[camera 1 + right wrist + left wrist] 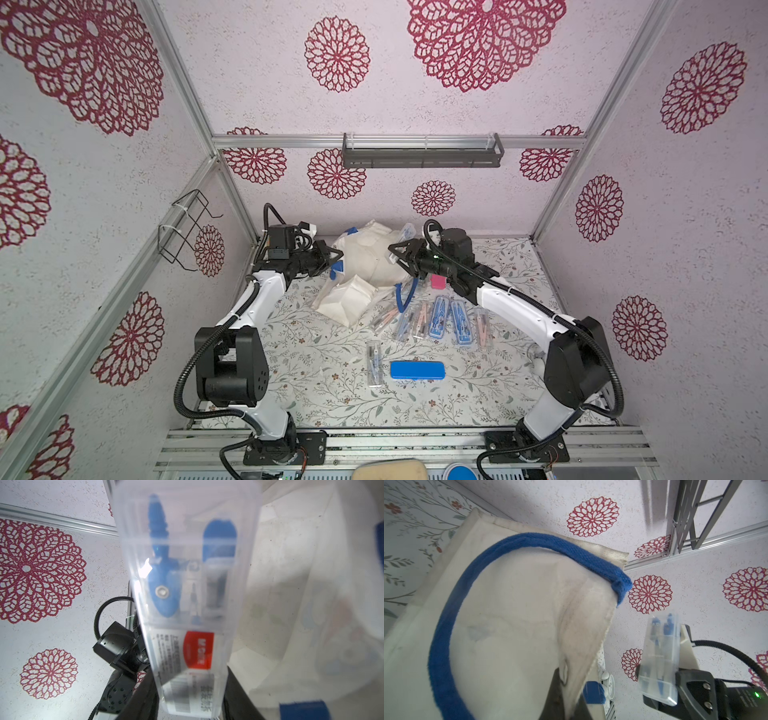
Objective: Take out the compass set from the canvas bag
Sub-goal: Pick up the compass set from the canvas bag, then place the compass set at the center of the board.
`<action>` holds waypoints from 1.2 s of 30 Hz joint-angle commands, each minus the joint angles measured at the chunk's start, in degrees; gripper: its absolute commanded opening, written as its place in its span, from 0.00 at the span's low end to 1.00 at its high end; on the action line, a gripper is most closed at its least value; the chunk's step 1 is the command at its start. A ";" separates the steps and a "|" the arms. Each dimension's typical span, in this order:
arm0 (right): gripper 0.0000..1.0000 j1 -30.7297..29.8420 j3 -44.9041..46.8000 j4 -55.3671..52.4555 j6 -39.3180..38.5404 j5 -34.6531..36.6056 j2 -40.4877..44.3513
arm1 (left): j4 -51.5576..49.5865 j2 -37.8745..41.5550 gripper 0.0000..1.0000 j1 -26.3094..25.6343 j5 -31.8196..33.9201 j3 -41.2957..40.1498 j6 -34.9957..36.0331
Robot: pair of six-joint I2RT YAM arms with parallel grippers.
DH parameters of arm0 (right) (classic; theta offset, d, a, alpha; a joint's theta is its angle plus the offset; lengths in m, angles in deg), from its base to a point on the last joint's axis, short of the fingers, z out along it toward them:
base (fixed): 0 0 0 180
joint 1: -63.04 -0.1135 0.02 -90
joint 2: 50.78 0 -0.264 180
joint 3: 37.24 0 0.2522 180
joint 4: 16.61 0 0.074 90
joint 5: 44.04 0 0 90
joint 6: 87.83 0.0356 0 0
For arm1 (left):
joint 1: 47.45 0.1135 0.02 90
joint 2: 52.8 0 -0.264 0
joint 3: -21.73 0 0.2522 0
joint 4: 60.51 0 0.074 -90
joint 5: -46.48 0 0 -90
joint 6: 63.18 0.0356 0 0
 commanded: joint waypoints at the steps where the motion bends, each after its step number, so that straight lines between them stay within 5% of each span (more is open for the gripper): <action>1: 0.35 2.47 1.08 -7.78 -7.26 0.04 5.08 | 1.30 -0.52 0.00 1.26 -0.82 -1.46 -0.26; 9: 0.34 8.39 12.23 -26.04 -17.17 1.01 12.29 | -0.77 0.79 0.00 4.16 1.93 -2.77 0.66; 18: 0.35 8.16 28.16 -44.34 -31.38 5.96 19.18 | -8.77 0.36 0.03 4.39 9.68 1.54 4.02; 29: 0.36 -4.68 34.20 -51.77 -36.77 14.32 18.88 | -12.65 1.03 0.29 4.39 15.94 2.27 5.72; 36: 0.37 -5.74 34.96 -53.28 -38.28 18.12 14.79 | -13.86 4.00 0.47 4.30 18.94 1.90 6.48</action>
